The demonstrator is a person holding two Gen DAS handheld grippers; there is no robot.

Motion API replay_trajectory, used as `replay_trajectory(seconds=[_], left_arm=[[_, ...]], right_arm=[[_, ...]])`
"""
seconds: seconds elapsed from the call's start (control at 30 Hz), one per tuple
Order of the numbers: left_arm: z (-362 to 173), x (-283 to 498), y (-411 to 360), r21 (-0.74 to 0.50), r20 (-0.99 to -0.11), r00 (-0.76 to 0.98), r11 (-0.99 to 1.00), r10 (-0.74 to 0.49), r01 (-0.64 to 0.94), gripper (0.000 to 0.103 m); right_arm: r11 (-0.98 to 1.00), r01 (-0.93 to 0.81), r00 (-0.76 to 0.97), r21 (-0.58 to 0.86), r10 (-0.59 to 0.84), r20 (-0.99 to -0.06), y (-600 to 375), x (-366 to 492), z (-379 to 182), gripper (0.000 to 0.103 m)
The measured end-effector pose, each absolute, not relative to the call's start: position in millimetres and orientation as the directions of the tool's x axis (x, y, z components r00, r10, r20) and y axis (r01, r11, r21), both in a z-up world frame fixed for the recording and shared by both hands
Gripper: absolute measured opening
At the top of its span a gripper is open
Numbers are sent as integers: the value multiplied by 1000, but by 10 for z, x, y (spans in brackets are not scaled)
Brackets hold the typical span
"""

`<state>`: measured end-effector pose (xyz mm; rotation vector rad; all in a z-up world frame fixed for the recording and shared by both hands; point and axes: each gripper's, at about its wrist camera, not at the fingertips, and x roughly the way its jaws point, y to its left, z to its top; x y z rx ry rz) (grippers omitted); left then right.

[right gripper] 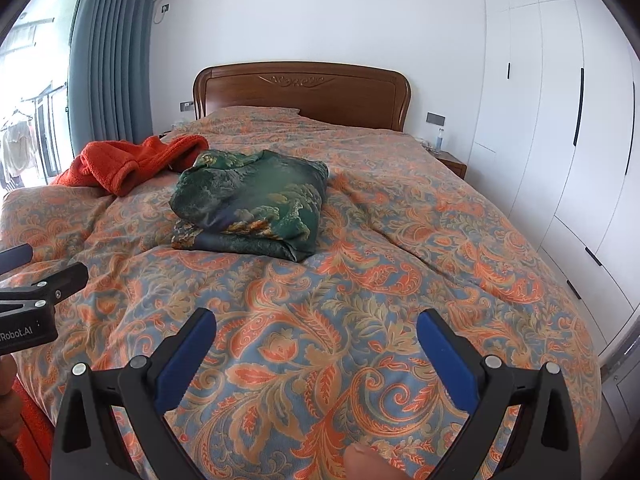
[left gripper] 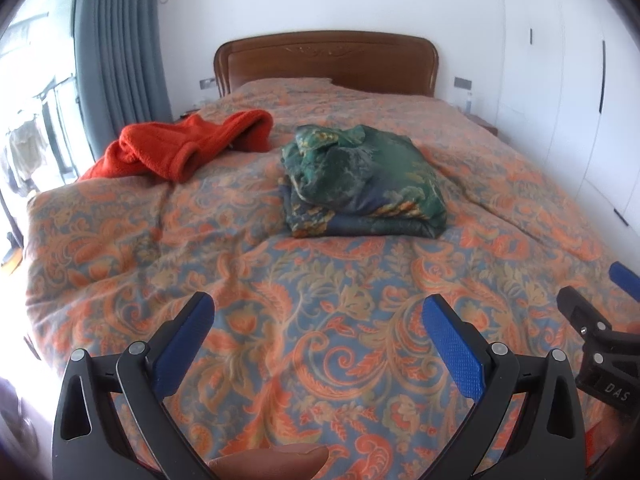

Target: Fold large clothes

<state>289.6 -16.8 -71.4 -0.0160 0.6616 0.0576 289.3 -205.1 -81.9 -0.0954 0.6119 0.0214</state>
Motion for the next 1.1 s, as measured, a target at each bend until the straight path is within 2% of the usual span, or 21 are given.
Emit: replay_trajectory(seconds=[0.37,1.1], left_arm=[[-678,2839,-184,14,-616,785,998,60,-65,103],[-660,2843,-147,-18,-628,778,999,26,-49,103]], right_arm=[[996,-66,816,-53,23,-577,-1966,2868,-702,102],[994,-70,795,-86,3,-607,-1832,2857,-696,102]])
